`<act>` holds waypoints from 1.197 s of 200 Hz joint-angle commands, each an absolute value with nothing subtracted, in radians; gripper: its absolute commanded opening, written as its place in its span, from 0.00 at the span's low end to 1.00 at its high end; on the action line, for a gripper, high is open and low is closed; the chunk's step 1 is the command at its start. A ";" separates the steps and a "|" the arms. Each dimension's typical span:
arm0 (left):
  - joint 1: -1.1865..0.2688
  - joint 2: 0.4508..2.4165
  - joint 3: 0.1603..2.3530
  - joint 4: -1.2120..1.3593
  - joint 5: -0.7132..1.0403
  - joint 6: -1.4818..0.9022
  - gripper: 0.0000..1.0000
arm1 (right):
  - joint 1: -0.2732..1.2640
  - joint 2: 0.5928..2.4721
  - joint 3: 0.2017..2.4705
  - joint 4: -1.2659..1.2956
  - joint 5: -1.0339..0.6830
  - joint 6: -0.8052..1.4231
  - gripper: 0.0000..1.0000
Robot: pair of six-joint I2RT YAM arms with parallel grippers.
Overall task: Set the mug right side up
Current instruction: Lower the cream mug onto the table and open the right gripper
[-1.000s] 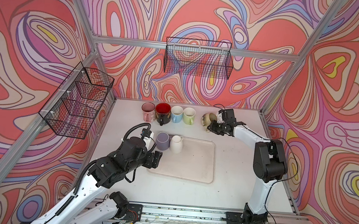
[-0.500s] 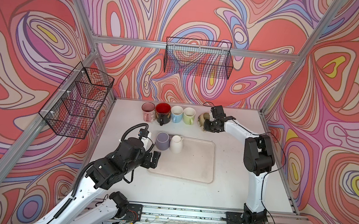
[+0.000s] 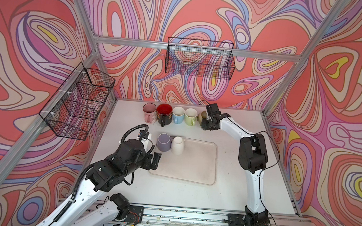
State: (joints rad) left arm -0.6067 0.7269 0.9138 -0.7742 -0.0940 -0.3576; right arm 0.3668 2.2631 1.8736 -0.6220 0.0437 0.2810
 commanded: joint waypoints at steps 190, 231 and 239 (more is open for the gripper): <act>-0.574 0.718 0.897 -0.788 -0.062 -0.335 0.95 | 0.405 2.288 1.959 -0.688 0.152 0.242 0.30; -0.574 0.716 0.897 -0.788 -0.063 -0.333 0.95 | 0.405 2.276 1.950 -0.691 0.148 0.242 0.32; -0.574 0.718 0.896 -0.789 -0.064 -0.333 0.95 | 0.405 2.270 1.946 -0.691 0.147 0.242 0.33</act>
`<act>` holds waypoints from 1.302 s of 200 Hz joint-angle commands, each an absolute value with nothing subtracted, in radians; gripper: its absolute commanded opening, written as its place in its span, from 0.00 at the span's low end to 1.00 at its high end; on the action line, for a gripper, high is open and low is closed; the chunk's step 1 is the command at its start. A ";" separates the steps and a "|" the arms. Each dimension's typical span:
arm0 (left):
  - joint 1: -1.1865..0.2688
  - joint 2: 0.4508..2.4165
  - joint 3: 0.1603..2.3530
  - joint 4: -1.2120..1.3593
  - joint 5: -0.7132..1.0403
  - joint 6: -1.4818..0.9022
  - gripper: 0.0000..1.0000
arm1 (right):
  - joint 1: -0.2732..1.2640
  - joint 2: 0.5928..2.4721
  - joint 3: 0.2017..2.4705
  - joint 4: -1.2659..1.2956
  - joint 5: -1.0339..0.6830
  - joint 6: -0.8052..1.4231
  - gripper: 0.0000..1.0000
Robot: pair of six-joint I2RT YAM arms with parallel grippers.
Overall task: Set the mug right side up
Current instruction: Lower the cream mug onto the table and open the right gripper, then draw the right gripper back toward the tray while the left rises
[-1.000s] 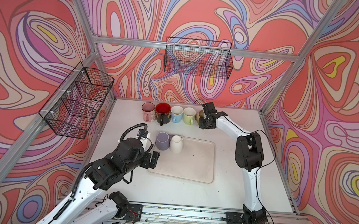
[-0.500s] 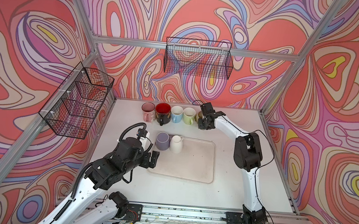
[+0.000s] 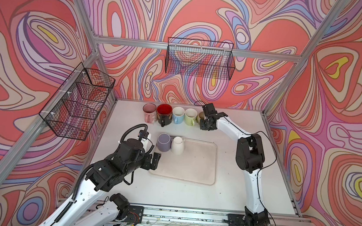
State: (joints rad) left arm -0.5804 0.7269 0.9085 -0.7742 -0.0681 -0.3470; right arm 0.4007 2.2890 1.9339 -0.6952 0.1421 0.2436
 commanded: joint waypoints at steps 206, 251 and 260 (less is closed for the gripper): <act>-0.572 1.026 1.107 -0.864 -0.116 -0.382 0.84 | 0.415 1.400 1.088 -0.313 -0.103 0.347 0.41; -0.573 1.188 1.242 -0.895 -0.136 -0.364 0.80 | 0.418 1.191 0.749 -0.058 -0.155 0.459 0.41; -0.573 1.223 1.266 -0.900 -0.140 -0.362 0.80 | 0.418 1.168 0.705 -0.025 -0.162 0.478 0.41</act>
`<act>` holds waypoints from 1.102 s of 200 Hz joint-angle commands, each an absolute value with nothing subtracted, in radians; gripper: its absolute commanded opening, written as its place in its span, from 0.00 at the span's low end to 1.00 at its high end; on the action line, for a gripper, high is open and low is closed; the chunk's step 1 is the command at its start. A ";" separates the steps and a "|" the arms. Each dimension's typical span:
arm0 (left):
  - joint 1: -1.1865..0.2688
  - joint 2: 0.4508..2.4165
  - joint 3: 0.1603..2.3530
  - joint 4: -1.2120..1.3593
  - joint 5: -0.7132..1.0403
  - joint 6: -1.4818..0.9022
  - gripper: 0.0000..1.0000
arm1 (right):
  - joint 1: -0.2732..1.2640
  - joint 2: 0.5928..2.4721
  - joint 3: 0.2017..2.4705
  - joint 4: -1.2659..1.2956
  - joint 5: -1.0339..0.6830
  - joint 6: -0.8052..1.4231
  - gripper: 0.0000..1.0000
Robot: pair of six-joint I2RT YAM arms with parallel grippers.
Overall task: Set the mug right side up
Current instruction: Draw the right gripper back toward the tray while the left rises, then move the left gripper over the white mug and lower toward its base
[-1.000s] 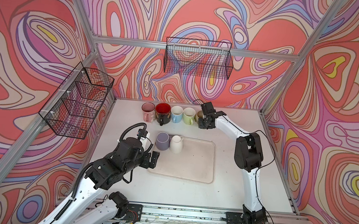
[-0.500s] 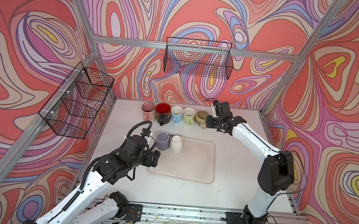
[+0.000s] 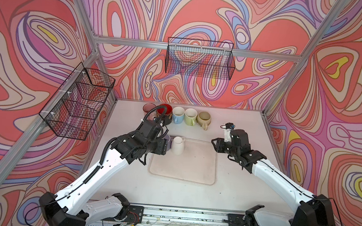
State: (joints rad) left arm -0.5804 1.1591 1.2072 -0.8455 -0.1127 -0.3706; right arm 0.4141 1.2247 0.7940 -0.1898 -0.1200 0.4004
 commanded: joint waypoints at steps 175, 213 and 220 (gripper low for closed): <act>-0.562 1.903 1.757 -0.984 -0.118 -0.339 0.13 | 0.418 1.154 0.453 0.250 -0.232 0.593 0.40; -0.554 2.011 1.846 -1.000 -0.100 -0.325 0.09 | 0.419 1.144 0.435 0.275 -0.232 0.609 0.40; -0.549 2.030 1.862 -1.004 -0.093 -0.325 0.08 | 0.419 1.147 0.434 0.276 -0.232 0.609 0.40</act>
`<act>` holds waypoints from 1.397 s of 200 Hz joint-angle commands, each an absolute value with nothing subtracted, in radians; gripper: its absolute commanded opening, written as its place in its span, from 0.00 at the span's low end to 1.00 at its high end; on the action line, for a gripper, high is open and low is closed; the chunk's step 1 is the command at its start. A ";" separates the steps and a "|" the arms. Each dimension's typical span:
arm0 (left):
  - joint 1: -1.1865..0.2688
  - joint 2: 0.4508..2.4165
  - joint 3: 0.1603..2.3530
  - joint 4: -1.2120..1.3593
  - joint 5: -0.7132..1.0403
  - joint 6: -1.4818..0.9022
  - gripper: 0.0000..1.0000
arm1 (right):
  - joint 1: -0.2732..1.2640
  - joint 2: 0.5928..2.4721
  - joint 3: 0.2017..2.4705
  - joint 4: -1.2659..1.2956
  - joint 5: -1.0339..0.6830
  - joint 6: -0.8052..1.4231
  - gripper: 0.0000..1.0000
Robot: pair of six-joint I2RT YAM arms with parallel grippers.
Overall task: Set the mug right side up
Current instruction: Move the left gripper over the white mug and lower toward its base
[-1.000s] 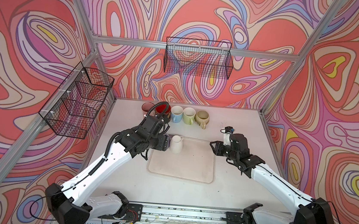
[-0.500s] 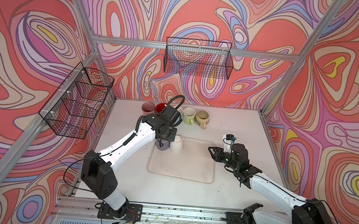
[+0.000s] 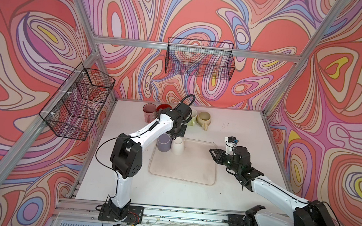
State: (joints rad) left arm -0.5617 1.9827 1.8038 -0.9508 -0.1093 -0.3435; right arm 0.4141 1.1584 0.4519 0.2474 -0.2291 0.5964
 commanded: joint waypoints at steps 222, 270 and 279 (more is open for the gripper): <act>-0.560 2.204 1.925 -0.971 0.098 -0.349 0.00 | 0.418 1.183 0.436 0.281 -0.220 0.599 0.39; -0.593 2.179 1.868 -0.957 0.101 -0.356 0.00 | 0.418 1.182 0.437 0.275 -0.210 0.594 0.39; -0.600 2.170 1.853 -0.955 0.100 -0.357 0.00 | 0.418 1.181 0.437 0.275 -0.207 0.593 0.39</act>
State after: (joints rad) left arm -0.5804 2.2105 1.8854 -0.9386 0.0902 -0.3477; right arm 0.4137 1.1759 0.4465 0.2626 -0.2256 0.6037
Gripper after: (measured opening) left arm 0.047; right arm 0.395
